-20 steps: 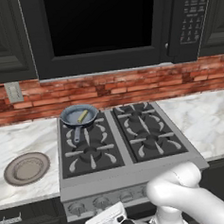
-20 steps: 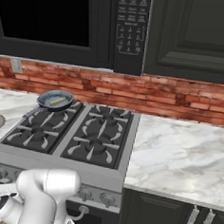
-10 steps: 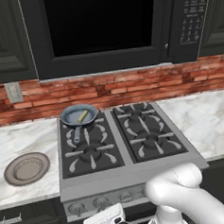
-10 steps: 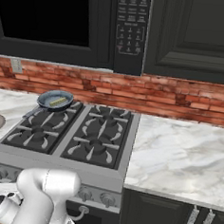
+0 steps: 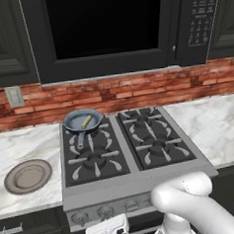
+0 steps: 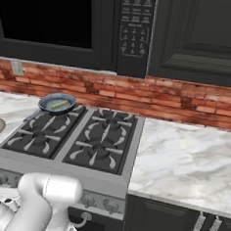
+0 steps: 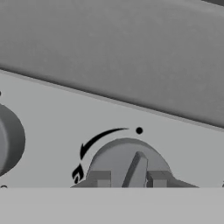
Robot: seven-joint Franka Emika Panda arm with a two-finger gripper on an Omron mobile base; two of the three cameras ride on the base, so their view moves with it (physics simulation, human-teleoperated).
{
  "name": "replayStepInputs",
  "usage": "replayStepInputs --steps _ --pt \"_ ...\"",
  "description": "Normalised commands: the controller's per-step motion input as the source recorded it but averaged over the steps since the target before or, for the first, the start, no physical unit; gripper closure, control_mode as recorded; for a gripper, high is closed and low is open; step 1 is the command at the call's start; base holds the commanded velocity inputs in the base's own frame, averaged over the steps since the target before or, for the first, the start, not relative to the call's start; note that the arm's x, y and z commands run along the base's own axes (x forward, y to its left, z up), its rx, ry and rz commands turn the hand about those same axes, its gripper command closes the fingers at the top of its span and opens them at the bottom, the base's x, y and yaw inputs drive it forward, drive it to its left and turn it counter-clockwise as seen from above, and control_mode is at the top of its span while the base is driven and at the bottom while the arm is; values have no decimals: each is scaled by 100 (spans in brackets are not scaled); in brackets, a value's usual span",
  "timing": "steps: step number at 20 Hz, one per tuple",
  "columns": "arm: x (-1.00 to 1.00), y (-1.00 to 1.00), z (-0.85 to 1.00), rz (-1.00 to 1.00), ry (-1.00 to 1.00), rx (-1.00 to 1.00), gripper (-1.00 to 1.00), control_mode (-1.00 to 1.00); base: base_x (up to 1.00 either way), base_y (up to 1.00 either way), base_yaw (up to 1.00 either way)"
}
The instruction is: Pick up the butter stick and place it in the pan. Then turn on the burner for the pan.
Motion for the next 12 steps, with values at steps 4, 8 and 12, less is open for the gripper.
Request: replayStepInputs --steps 4,8,12 --pt "8 0 -10 0 6 0 100 -100 0 0 0" --pt "20 0 -13 0 17 0 100 -100 0 0 0" --pt "16 2 -5 0 18 -3 100 -100 0 0 0"
